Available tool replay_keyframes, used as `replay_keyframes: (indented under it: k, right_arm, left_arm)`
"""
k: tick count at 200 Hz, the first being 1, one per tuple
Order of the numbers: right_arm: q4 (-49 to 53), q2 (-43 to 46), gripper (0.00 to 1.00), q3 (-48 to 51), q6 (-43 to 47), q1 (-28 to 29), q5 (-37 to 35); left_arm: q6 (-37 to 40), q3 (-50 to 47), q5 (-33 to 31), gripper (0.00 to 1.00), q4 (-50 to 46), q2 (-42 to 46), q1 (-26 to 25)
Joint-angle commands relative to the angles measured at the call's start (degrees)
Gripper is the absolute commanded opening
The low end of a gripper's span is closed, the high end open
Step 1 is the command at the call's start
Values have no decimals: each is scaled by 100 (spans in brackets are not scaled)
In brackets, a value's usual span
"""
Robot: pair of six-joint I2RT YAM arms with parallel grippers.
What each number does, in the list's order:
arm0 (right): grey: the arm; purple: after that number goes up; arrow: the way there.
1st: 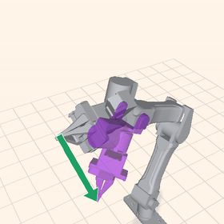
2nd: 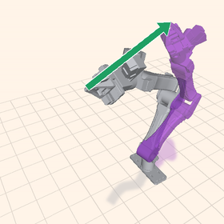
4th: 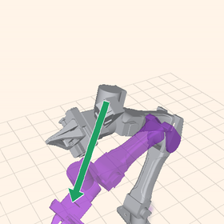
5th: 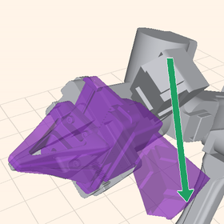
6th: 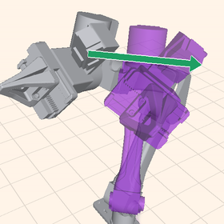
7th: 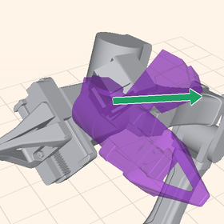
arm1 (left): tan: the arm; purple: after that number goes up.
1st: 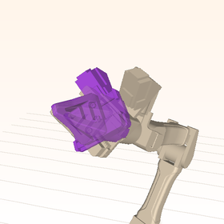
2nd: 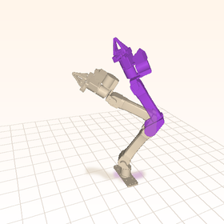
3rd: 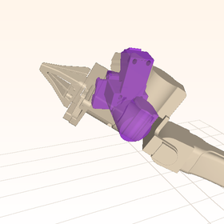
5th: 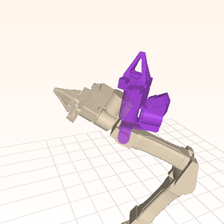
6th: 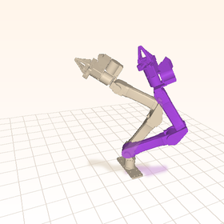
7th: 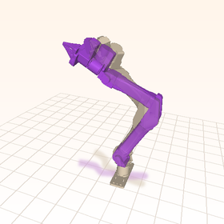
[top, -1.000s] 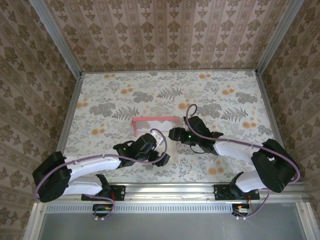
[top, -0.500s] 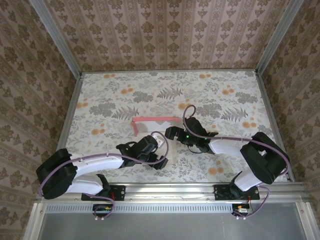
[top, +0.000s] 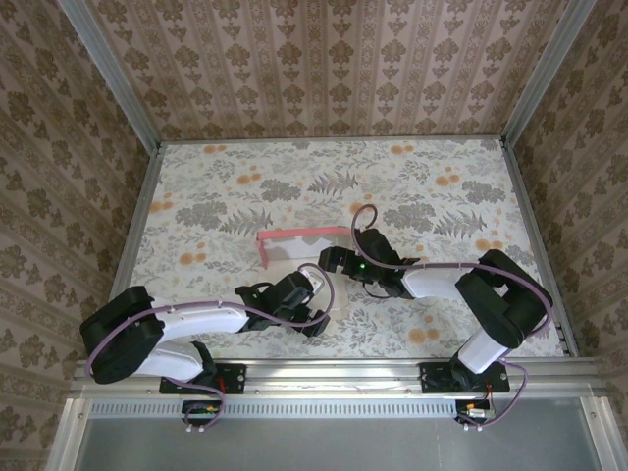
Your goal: Fold the paper box
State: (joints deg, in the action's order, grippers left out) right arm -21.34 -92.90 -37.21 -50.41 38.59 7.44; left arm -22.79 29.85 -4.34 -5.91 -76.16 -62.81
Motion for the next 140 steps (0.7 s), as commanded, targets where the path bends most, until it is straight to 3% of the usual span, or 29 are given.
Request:
replay_keyframes:
  k: [1,106,140]
  right_arm:
    - [-438,-82,100,-152,279,99,-102]
    - [-634,-83,95,-319,941,311,-626]
    - [-211,-117,95,-384,820,386,-994]
  left_arm:
    - [-103,-76,-75,100,-15,-60,-80]
    - [-117,-49,-75,100,-53,-83,-118]
    - [-143,-32,-100,100,-76,-86,-118]
